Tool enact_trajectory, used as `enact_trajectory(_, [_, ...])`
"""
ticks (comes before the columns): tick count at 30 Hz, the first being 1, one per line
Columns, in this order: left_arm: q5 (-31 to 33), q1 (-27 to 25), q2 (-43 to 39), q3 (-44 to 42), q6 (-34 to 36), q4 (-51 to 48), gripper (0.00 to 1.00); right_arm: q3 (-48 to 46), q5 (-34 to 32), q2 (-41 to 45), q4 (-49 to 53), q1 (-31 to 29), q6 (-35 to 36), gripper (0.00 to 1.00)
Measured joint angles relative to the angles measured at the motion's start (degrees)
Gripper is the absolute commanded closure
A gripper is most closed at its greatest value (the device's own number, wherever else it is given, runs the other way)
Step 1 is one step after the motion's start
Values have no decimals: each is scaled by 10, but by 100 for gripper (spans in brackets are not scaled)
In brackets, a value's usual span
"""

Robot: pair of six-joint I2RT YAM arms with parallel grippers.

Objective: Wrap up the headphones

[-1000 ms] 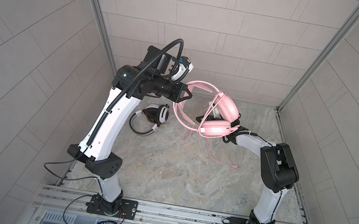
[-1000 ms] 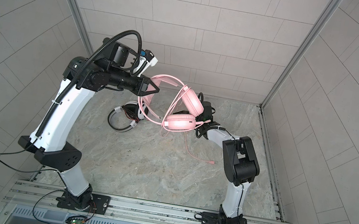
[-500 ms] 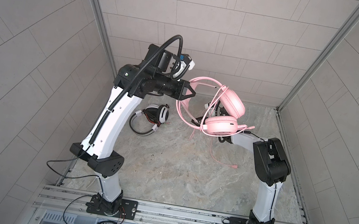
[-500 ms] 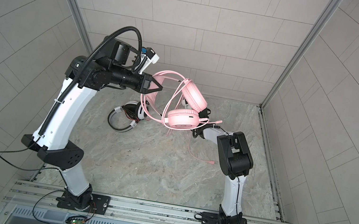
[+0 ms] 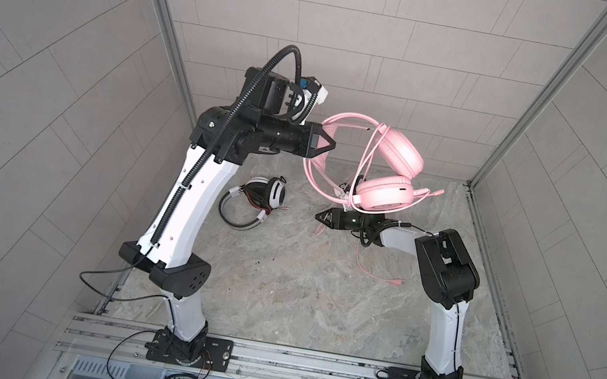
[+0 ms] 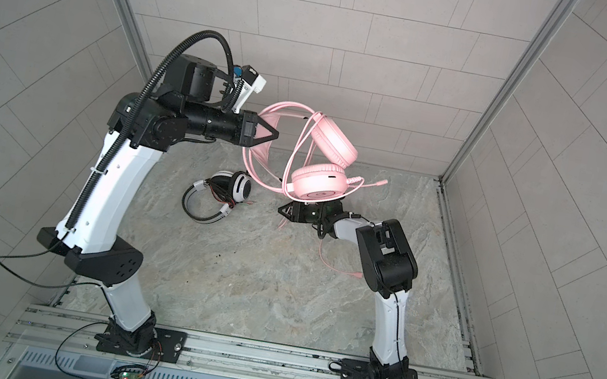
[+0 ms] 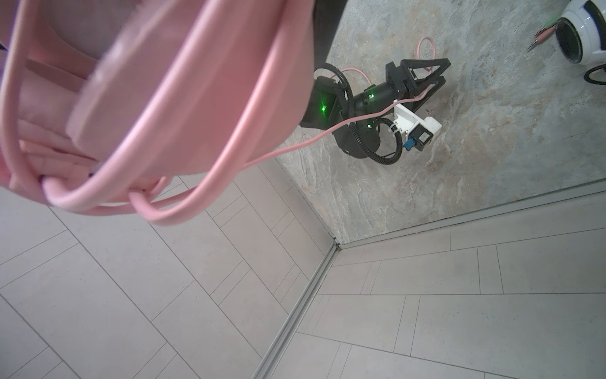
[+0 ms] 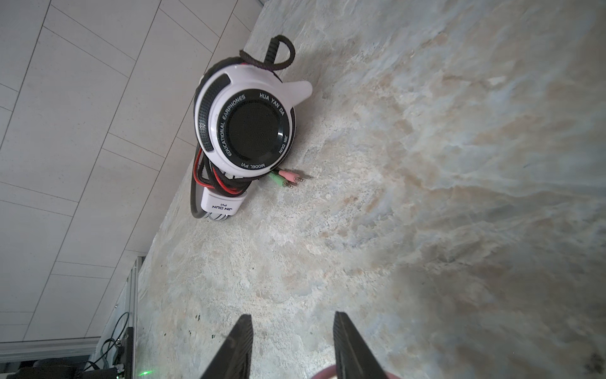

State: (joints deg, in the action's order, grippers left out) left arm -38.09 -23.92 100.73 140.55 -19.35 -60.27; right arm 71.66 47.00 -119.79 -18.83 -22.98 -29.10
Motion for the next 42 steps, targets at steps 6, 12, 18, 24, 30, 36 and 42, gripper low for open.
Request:
enact_trajectory(6, [-5,8,0,0,-46,62,100,-31,1,0,-1,0,4,62])
enact_trajectory(12, [-14,16,3,0,-80,104,100,-40,4,0,-5,-1,5,75])
enact_trajectory(18, [-22,30,8,0,-106,138,100,-62,5,0,-14,-3,1,87])
enact_trajectory(24, [-32,46,24,0,-137,174,100,-84,2,5,-20,-5,2,94])
enact_trajectory(30, [-29,66,41,0,-151,190,100,-130,-19,39,-31,-7,-7,98])
enact_trajectory(36, [-5,104,43,-10,-152,198,100,-223,-69,140,-9,-10,-9,100])
enact_trajectory(42, [60,161,43,-32,-163,200,100,-313,-123,293,68,-12,13,100])
